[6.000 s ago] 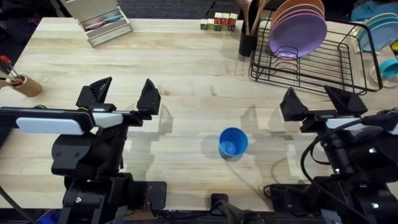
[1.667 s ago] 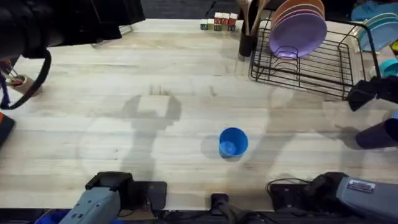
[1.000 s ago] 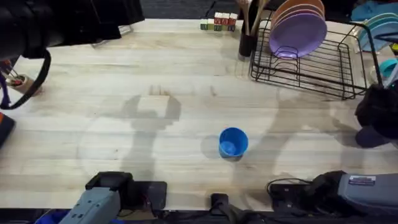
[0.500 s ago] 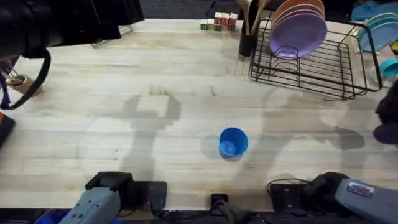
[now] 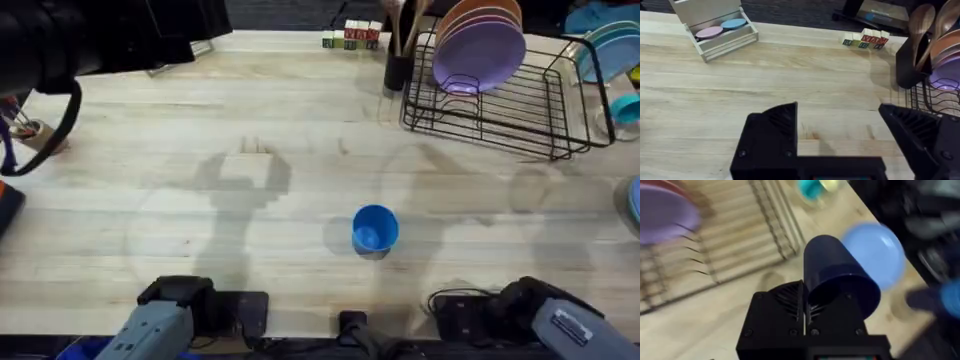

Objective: Pick up the cup on the table and put them onto the rack.

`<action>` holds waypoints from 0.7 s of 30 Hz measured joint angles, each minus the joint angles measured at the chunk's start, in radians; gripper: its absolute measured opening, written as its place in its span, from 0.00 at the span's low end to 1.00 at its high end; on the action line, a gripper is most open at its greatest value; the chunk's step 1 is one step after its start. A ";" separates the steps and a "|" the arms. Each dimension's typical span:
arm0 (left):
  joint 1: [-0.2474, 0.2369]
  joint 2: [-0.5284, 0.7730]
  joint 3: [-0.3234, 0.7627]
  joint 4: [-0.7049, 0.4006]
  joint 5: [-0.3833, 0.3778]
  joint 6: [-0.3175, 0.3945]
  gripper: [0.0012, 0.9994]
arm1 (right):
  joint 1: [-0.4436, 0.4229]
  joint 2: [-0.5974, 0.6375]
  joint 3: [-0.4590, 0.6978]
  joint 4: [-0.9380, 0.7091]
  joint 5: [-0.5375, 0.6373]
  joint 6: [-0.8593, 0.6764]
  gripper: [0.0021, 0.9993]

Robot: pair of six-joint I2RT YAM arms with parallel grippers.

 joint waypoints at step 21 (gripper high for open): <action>0.000 0.000 0.000 0.000 0.000 0.000 0.99 | 0.500 0.206 0.001 0.382 -0.164 0.000 0.03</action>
